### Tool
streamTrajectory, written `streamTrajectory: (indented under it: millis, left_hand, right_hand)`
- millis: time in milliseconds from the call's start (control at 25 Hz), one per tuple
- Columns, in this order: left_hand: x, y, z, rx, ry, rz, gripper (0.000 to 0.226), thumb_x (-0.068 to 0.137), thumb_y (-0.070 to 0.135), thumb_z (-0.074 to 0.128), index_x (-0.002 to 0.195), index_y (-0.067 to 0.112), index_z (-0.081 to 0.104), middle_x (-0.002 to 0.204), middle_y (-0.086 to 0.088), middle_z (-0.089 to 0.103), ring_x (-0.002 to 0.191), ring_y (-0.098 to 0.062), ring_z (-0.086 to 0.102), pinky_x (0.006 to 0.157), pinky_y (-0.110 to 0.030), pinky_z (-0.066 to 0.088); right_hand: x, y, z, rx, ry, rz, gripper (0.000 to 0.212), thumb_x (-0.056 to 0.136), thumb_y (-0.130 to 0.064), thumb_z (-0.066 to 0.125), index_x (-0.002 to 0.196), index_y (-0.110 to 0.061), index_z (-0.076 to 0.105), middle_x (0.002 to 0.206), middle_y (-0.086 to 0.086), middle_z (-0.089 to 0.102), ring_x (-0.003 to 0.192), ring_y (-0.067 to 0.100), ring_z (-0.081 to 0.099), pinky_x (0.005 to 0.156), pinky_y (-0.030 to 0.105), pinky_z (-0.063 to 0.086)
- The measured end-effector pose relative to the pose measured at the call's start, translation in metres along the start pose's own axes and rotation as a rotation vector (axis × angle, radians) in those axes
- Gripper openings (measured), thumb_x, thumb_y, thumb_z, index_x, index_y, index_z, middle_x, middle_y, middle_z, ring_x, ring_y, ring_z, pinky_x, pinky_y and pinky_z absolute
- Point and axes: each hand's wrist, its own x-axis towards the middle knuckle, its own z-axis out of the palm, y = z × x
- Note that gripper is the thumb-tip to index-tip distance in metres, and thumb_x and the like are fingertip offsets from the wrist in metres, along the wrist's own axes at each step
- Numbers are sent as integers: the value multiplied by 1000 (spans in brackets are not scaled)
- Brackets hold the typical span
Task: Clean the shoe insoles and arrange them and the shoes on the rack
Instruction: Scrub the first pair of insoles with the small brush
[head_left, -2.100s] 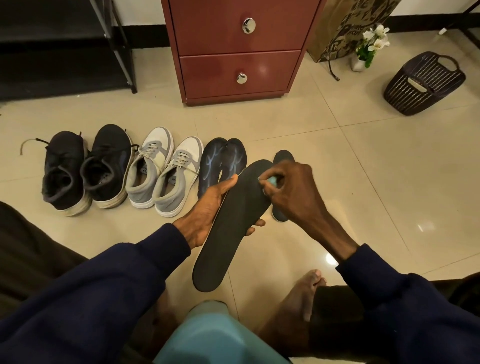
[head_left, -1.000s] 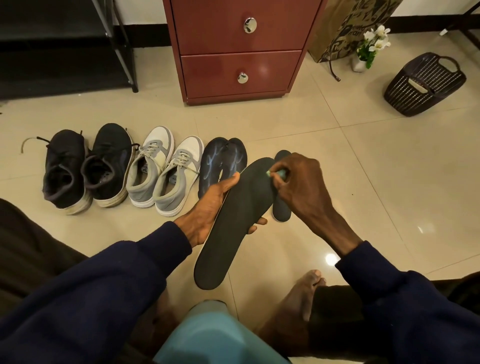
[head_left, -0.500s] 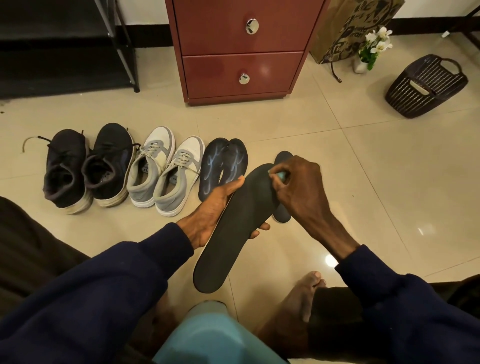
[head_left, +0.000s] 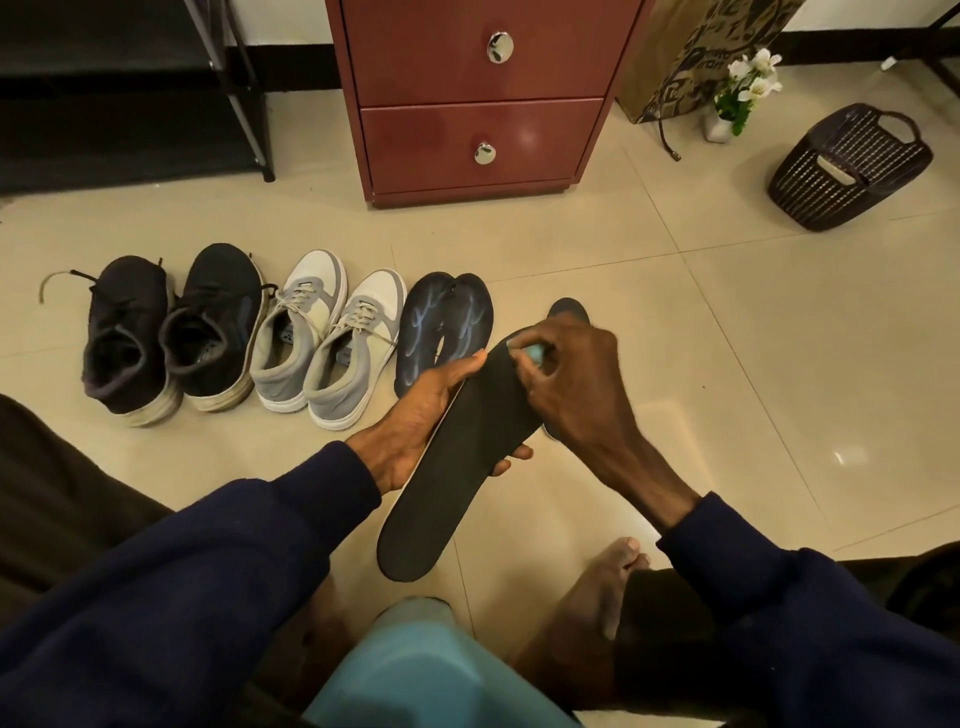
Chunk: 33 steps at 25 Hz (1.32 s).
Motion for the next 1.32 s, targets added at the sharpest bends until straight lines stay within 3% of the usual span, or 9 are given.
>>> streamTrajectory:
  millis: [160,360,440,560,680,880,1040,1160,1320]
  left_hand:
    - [-2,-1,2,-23,37,33,59,102,59,48,124,10,71,111,-24,68,90,-37,67,79,-43,52]
    - [-3,3,6,26,21,16,67,103,60,46,135,4,65,132,-33,60,112,-47,57,79,-43,55]
    - [-3,3,5,19,19,9,68,103,60,46,135,4,64,134,-34,58,112,-47,57,79,-43,54]
    - [-3,3,1,-34,8,17,69,102,62,47,143,8,57,129,-28,61,100,-41,63,77,-42,54]
    - [-2,5,3,-34,15,20,67,102,61,47,140,7,61,126,-26,64,98,-41,64,76,-41,55]
    - [-5,5,6,9,40,23,68,101,61,49,135,5,65,129,-31,64,105,-43,64,78,-43,56]
    - [-6,8,3,-50,21,69,68,101,61,48,141,7,60,122,-24,66,94,-37,66,76,-41,53]
    - [-4,9,2,-56,44,89,66,102,60,47,143,9,58,116,-20,68,88,-33,66,78,-41,49]
    - [-4,11,3,-39,-1,81,69,101,61,47,142,7,59,127,-24,63,100,-38,63,78,-41,51]
  right_hand:
    - [-12,-16,3,80,-180,-170,11,85,-11,76,96,-9,78,97,8,71,85,13,61,77,24,55]
    - [21,27,-27,-101,124,43,10,80,-9,73,86,-15,78,85,2,71,76,17,64,73,38,56]
    - [14,24,-22,-33,126,71,7,81,-10,75,86,-14,78,85,0,71,73,11,63,70,25,56]
    - [-4,2,-5,44,-84,-69,9,84,-12,77,93,-13,78,93,1,71,79,6,61,72,5,47]
    - [9,9,-8,-25,-65,-131,8,83,-12,77,91,-15,78,92,1,71,80,7,61,72,8,47]
    - [19,28,-24,-93,68,31,8,81,-11,75,89,-14,78,87,2,72,77,17,66,70,19,48]
    - [-2,2,-15,-63,-143,-5,8,83,-12,77,91,-13,79,90,4,72,76,13,66,73,25,57]
    - [-10,-10,-11,-5,-296,-126,10,82,-7,78,89,-13,78,88,3,70,71,12,63,65,18,54]
    - [20,17,-24,-161,26,9,11,81,-9,74,90,-14,78,91,6,70,80,20,65,72,26,51]
